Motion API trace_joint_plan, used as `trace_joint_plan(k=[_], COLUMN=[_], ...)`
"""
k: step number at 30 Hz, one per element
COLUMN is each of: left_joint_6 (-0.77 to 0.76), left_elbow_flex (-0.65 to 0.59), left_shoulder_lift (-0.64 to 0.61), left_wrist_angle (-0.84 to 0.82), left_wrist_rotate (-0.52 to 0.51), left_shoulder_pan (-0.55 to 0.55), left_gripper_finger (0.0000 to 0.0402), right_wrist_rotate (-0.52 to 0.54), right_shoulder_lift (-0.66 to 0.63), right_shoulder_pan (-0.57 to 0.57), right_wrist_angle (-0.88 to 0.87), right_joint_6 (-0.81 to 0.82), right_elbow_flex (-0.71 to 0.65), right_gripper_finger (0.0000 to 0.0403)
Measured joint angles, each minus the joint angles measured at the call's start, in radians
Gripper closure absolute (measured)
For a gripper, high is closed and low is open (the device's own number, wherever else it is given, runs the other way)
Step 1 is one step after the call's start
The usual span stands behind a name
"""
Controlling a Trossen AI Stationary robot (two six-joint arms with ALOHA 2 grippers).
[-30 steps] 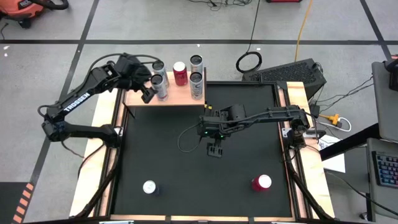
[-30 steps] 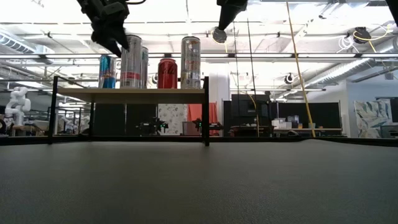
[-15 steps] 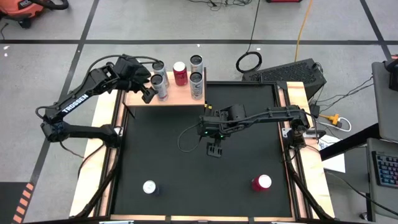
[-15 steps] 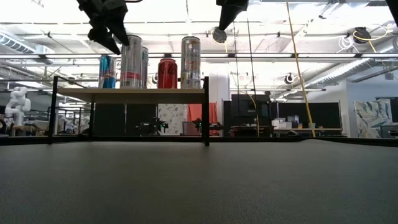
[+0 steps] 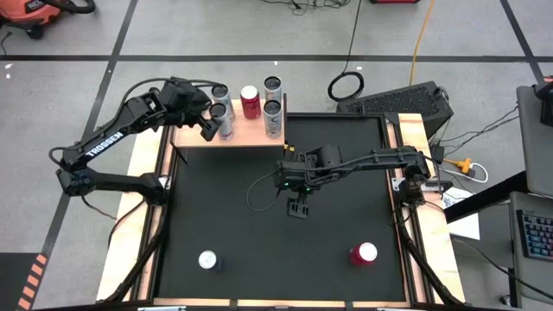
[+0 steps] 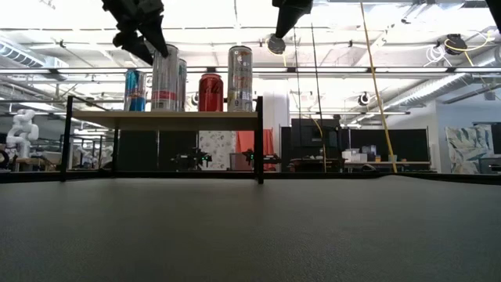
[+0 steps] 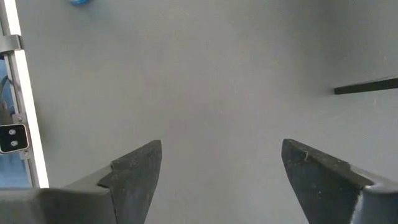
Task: Place canned beverage on shelf
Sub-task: Put the white pink soda can on the shelf aligned with the other white pink soda can
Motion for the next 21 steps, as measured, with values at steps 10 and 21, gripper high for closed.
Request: trace_joint_plan(k=[10, 21], left_joint_6=[0.0, 0.007], left_elbow_flex=[0.0, -0.001], left_shoulder_lift=[0.0, 0.0], left_wrist_angle=[-0.026, -0.147], left_wrist_rotate=[-0.059, -0.108], left_shoulder_pan=[-0.021, -0.021], left_gripper_finger=[0.0042, 0.0042], right_wrist_rotate=[0.0, 0.0], right_shoulder_lift=[0.0, 0.0], right_shoulder_pan=[0.0, 0.001], right_wrist_angle=[0.0, 0.0], right_joint_6=[-0.004, -0.004], right_elbow_flex=[0.0, 0.0], right_gripper_finger=[0.0087, 0.0087])
